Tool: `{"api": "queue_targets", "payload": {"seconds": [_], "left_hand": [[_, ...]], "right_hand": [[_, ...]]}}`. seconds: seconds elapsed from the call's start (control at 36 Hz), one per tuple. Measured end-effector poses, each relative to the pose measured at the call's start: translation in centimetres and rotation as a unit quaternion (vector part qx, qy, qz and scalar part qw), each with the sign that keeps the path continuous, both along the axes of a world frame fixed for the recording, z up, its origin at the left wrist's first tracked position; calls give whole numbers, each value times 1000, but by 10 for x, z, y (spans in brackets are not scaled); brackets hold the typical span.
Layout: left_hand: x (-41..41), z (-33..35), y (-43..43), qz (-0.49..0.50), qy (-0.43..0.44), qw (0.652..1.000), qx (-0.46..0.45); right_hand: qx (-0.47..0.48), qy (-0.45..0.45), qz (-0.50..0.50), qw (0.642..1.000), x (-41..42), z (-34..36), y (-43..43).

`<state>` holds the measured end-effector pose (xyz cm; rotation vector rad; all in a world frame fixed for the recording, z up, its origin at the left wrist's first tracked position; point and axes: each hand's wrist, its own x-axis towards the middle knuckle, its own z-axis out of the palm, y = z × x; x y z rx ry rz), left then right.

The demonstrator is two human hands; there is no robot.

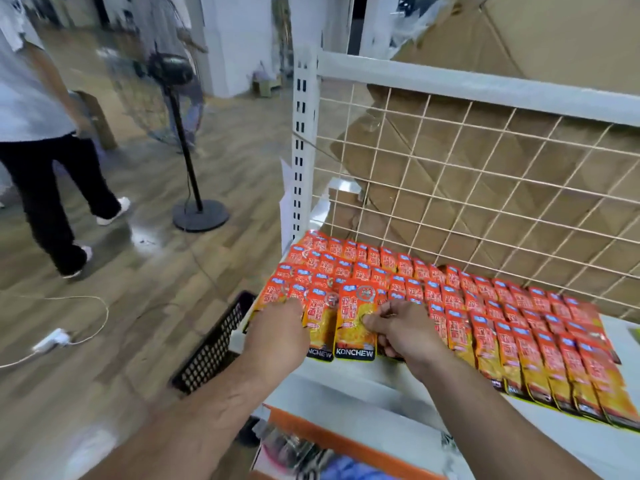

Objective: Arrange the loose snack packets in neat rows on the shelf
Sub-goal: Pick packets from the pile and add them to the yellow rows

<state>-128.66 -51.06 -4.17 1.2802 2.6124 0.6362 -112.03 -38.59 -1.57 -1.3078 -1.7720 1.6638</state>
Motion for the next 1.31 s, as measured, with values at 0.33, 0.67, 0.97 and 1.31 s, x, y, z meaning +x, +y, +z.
{"api": "queue_targets", "payload": {"seconds": [0.33,0.67,0.97,1.31], "left_hand": [[-6,7,-14,-10,30,996,87],[10,7,-15,-68,37,994,82],[45,-7,10,-138,94,978,124],[150,10,41,-270,106,955,63]], "right_hand": [[144,-158,6,977,-23,-15,-14],[267,-271,8,925,-24,-13,-22],[338,-283,-18,897,16,-5,-23],[483,-369,33,793,143,-21,-12]]}}
